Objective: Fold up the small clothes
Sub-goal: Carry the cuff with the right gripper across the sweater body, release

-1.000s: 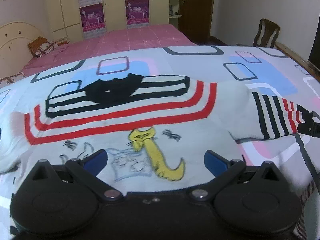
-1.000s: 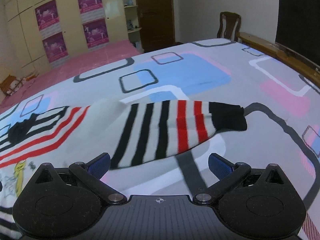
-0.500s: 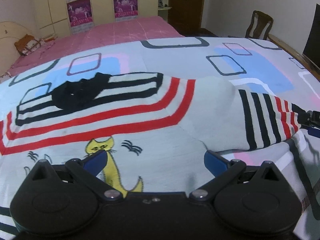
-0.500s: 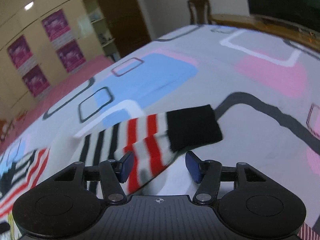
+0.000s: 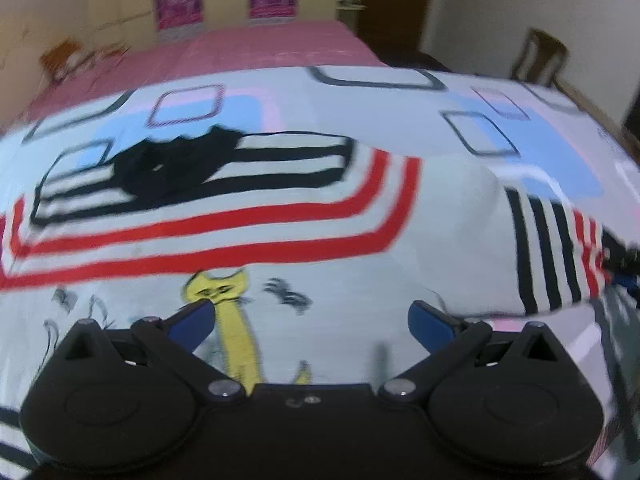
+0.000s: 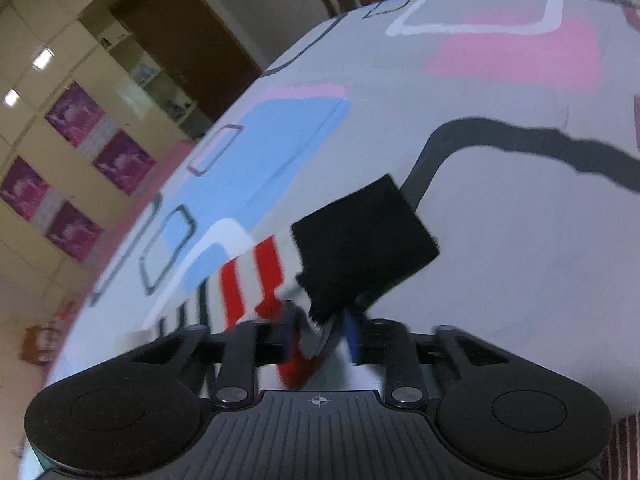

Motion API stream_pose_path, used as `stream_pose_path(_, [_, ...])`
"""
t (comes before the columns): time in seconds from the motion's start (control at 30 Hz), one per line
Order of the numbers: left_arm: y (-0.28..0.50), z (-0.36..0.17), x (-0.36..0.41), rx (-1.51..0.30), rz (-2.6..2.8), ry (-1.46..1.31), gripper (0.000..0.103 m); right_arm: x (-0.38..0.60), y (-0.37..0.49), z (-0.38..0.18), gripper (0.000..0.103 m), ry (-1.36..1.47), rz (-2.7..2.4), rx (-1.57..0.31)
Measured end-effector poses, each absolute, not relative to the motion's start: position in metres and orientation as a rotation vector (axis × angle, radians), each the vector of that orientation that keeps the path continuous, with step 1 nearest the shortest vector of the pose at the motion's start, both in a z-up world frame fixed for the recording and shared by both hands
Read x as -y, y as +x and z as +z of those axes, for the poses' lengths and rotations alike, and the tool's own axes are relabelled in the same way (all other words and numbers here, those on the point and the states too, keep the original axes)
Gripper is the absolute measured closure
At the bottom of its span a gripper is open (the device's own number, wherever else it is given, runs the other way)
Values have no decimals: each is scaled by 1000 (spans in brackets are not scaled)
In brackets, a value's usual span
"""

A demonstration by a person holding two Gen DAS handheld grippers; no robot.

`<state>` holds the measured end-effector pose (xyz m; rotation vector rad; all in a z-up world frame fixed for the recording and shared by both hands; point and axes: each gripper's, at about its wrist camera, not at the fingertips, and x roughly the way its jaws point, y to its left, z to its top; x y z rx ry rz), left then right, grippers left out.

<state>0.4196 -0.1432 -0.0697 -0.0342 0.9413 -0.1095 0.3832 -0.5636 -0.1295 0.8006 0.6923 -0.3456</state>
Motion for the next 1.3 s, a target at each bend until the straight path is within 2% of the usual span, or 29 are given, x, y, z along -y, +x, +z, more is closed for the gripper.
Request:
stream_pose_path(0.13, [419, -74, 105, -957, -100, -119, 1, 543, 395, -109, 95, 638, -334, -683])
stream_pose_path(0.2, [416, -75, 86, -944, -95, -125, 7, 522, 400, -93, 95, 556, -296, -660])
stream_pose_path(0.23, [415, -76, 77, -939, -102, -140, 15, 508, 402, -84, 95, 517, -265, -650])
stream_pose_path(0.27, [414, -77, 65, -937, -111, -168, 18, 491, 404, -75, 95, 483, -226, -639])
stream_pose_path(0.33, [416, -80, 45, -939, -102, -195, 17, 455, 407, -59, 95, 409, -143, -621])
stream_pose_path(0.47, [415, -80, 4, -923, -58, -197, 5, 365, 411, -41, 96, 286, 51, -619])
stream_pose_path(0.6, [405, -80, -44, -914, -27, -244, 5, 270, 404, -41, 96, 176, 241, -648])
stream_pose_path(0.63, [400, -80, -58, -907, -25, -262, 9, 249, 403, -43, 96, 148, 277, -659])
stream_pose_path(0.73, [387, -81, -89, -900, -29, -305, 28, 193, 396, -52, 96, 106, 372, -703])
stream_pose_path(0.77, [383, -81, -97, -902, -26, -312, 30, 180, 393, -57, 96, 93, 391, -715])
stream_pose_path(0.83, [374, -82, -111, -895, -21, -332, 30, 155, 388, -64, 96, 60, 434, -731])
stream_pose_path(0.9, [369, -82, -120, -886, -25, -350, 24, 140, 390, -76, 96, 38, 469, -763])
stream_pose_path(0.97, [367, -83, -125, -884, -25, -371, 7, 128, 394, -90, 95, 6, 468, -796])
stream_pose_path(1.0, [367, -83, -126, -880, -27, -380, 6, 125, 389, -90, 94, 0, 465, -776])
stream_pose_path(1.03, [368, -84, -126, -877, -35, -389, 6, 123, 386, -89, 90, -9, 462, -770])
stream_pose_path(1.07, [370, -83, -124, -876, -52, -400, 9, 122, 389, -90, 70, -7, 471, -770])
stream_pose_path(1.1, [373, -84, -122, -874, -73, -412, 11, 123, 386, -88, 43, 2, 474, -768])
stream_pose_path(1.13, [375, -84, -119, -872, -99, -426, 18, 127, 380, -83, 38, 9, 463, -746])
stream_pose_path(1.17, [381, -84, -113, -872, -135, -442, 25, 132, 378, -79, 38, 13, 462, -734])
stream_pose_path(1.23, [393, -89, -101, -885, -197, -474, 30, 149, 370, -74, 39, 50, 462, -749])
stream_pose_path(1.3, [405, -97, -86, -894, -262, -531, 31, 169, 364, -69, 52, 66, 451, -760])
